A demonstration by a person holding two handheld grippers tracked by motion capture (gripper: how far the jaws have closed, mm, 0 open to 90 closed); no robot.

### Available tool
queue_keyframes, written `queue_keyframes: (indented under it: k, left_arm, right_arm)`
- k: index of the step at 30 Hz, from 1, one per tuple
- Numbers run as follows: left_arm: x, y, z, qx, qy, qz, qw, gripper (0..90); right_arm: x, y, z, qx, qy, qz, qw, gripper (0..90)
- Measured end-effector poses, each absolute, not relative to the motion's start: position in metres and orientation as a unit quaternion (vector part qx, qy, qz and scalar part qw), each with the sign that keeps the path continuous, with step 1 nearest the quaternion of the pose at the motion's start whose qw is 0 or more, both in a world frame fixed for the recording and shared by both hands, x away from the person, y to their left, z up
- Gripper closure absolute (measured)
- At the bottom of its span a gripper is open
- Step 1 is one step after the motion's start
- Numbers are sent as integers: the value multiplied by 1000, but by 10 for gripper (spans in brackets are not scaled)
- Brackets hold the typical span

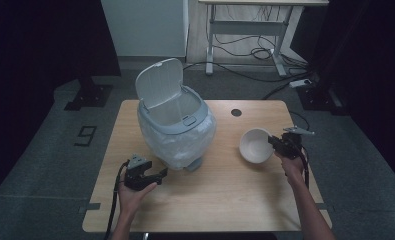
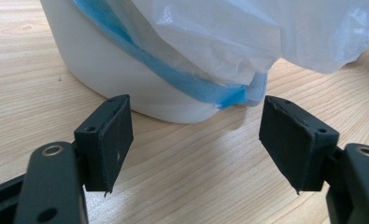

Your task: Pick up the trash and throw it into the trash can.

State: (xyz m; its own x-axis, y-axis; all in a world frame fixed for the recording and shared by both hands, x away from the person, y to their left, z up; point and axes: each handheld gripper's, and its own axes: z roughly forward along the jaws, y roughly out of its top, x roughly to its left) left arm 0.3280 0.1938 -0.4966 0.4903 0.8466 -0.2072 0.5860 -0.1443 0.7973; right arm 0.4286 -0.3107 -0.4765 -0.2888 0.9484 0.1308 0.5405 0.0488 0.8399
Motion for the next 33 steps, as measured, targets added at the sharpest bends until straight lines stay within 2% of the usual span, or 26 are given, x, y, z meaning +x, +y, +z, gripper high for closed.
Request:
queue_keyframes:
  k: [17, 33]
  left_arm:
    - [330, 192, -501, 743, 487, 140, 436, 257]
    - [332, 192, -504, 743, 492, 132, 433, 257]
  right_arm:
    - [401, -317, -421, 495, 650, 511, 267, 834]
    - [377, -296, -364, 431, 642, 575, 267, 834]
